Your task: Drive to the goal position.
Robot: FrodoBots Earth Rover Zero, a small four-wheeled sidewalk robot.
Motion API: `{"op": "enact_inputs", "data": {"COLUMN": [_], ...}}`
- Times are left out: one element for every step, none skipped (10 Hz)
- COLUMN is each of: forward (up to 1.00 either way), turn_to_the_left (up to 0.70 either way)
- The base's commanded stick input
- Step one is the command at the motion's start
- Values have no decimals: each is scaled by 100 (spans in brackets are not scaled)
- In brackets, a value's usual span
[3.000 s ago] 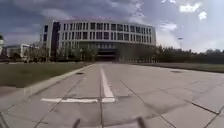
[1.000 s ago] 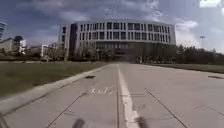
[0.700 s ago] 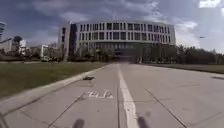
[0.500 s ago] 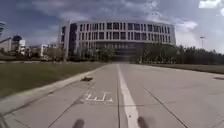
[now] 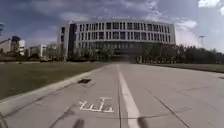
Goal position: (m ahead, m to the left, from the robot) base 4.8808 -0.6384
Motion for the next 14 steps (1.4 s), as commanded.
{"op": "enact_inputs", "data": {"forward": [70, 70, 70, 70, 70, 70, 70, 70, 70, 70, 70, 70, 70, 70], "turn_to_the_left": [0, 0, 0, 0, 0, 0, 0, 0, 0, 0, 0, 0, 0, 0]}}
